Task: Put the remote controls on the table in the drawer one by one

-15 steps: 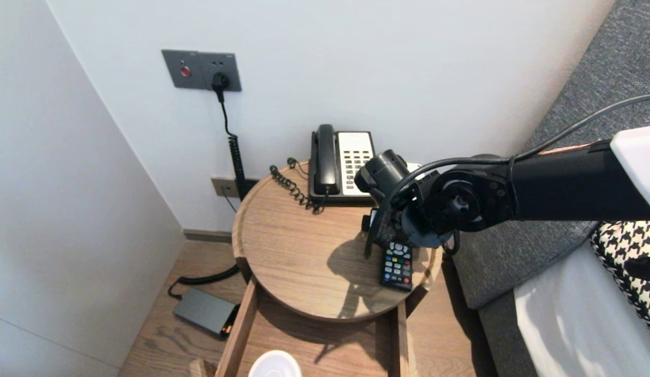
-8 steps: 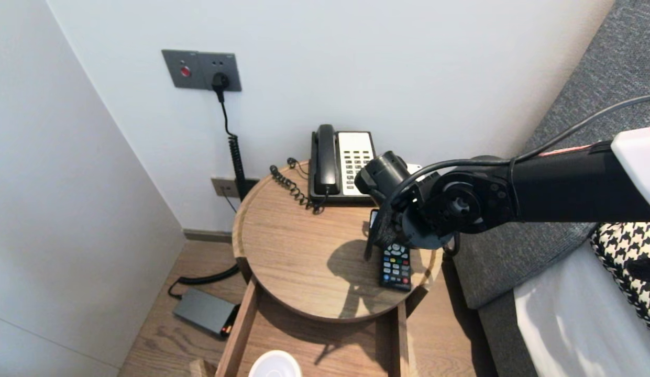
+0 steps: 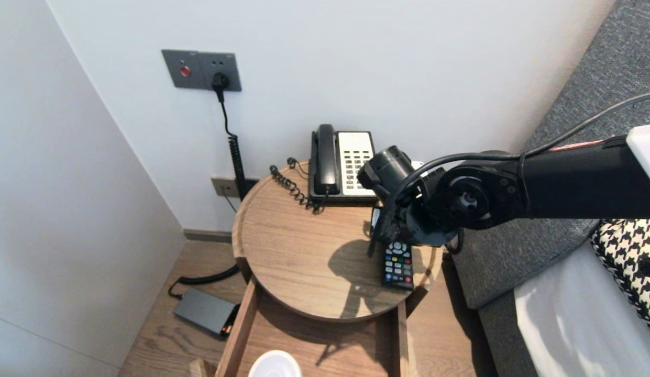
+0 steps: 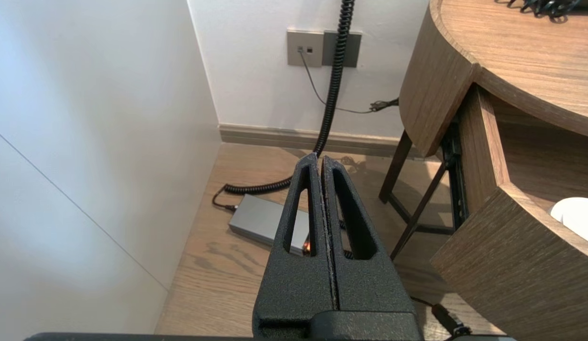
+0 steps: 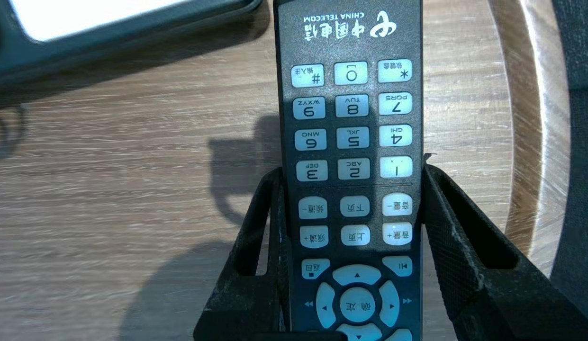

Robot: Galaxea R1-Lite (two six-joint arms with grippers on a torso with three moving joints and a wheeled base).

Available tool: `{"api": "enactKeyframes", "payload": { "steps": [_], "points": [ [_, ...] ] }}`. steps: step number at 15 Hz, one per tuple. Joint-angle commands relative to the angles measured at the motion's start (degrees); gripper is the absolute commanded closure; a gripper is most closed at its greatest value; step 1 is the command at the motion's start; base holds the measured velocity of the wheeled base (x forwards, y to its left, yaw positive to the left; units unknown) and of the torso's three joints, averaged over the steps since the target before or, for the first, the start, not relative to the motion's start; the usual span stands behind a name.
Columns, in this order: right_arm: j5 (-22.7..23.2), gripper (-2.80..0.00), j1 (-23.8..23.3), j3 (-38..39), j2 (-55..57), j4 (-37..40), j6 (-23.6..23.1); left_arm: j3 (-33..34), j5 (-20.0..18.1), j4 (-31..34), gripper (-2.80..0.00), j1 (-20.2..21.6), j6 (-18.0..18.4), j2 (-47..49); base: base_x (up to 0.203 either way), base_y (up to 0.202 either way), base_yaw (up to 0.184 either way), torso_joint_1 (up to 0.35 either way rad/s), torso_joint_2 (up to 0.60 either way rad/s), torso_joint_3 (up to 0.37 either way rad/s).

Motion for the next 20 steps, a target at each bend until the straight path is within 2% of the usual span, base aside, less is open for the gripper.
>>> {"api": "enactKeyframes", "payload": {
  "steps": [1, 5, 7, 9, 11, 13, 15, 18, 20],
  "points": [
    [-0.2, 0.00, 0.0, -0.6, -1.9, 0.0, -0.1, 0.5, 0.0, 0.0, 0.00, -0.1, 0.0, -0.1, 0.000, 0.000, 0.000, 0.000, 0.00, 0.000],
    [0.1, 0.00, 0.1, -1.4, -5.9, 0.0, -1.8, 0.5, 0.0, 0.0, 0.00, 0.0, 0.0, -0.1, 0.000, 0.000, 0.000, 0.000, 0.00, 0.000],
    [1.1, 0.00, 2.6, -1.3, -7.8, 0.0, -3.3, 0.5, 0.0, 0.0, 0.00, -0.1, 0.0, -0.1, 0.000, 0.000, 0.000, 0.000, 0.00, 0.000],
    [4.5, 0.00, 6.0, 0.1, -9.8, 0.0, -5.9, 0.5, 0.0, 0.0, 0.00, 0.0, 0.0, -0.1, 0.000, 0.000, 0.000, 0.000, 0.00, 0.000],
    [6.6, 0.00, 7.7, 0.7, -10.4, -0.2, -6.1, 0.5, 0.0, 0.0, 0.00, 0.0, 0.0, -0.1, 0.000, 0.000, 0.000, 0.000, 0.00, 0.000],
    [6.8, 0.00, 9.6, 1.6, -11.2, -0.6, -6.2, 0.5, 0.0, 0.0, 0.00, 0.0, 0.0, -0.1, 0.000, 0.000, 0.000, 0.000, 0.00, 0.000],
    [8.9, 0.00, 12.9, 4.6, -13.3, -3.8, -7.7, 0.5, 0.0, 0.0, 0.00, -0.1, 0.0, -0.1, 0.000, 0.000, 0.000, 0.000, 0.00, 0.000],
    [12.6, 0.00, 15.2, 11.2, -16.6, -12.1, -14.4, 0.5, 0.0, 0.0, 0.00, -0.1, 0.0, -0.1, 0.000, 0.000, 0.000, 0.000, 0.00, 0.000],
    [13.3, 0.00, 16.3, 14.4, -17.5, -16.1, -17.3, 0.5, 0.0, 0.0, 0.00, -0.1, 0.0, -0.1, 0.000, 0.000, 0.000, 0.000, 0.00, 0.000]
  ]
}}
